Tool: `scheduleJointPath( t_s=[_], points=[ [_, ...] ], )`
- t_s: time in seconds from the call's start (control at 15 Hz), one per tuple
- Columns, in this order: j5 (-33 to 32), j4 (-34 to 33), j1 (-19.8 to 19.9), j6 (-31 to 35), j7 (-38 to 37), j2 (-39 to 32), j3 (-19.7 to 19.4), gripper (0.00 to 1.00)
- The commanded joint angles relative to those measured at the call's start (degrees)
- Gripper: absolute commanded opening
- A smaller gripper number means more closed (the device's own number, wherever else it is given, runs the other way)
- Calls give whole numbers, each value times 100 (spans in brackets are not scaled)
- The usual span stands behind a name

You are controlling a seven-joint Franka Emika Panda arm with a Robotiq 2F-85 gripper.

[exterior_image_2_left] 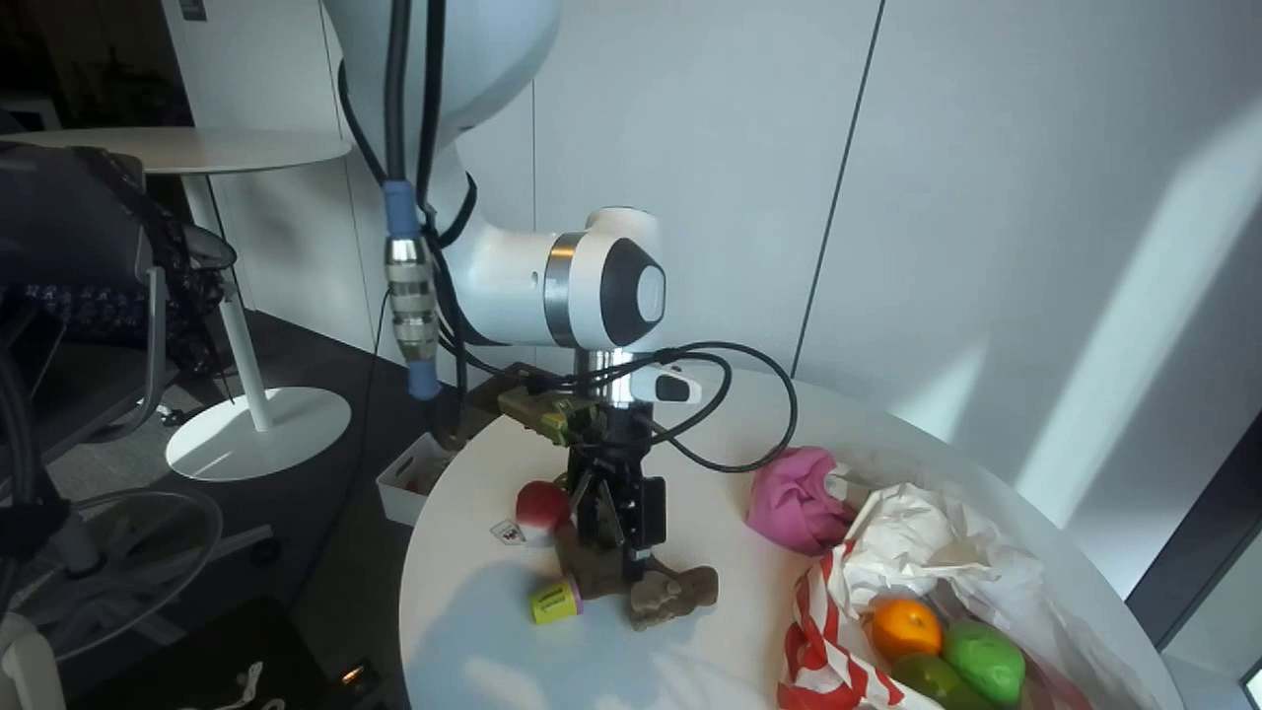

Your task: Put the orange, avocado, apple and two yellow containers in the plastic bag.

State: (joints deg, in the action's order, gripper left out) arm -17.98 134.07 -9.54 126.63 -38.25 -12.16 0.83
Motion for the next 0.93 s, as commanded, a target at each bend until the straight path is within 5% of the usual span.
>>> scheduleJointPath(
  t_s=[0.0,0.47,0.87],
  points=[
    [832,488,18,268,677,169,339,100],
    [1161,476,-358,1433,-406,-532,409,100],
    [697,471,-806,2340,-1185,-1082,-6,100]
  ],
)
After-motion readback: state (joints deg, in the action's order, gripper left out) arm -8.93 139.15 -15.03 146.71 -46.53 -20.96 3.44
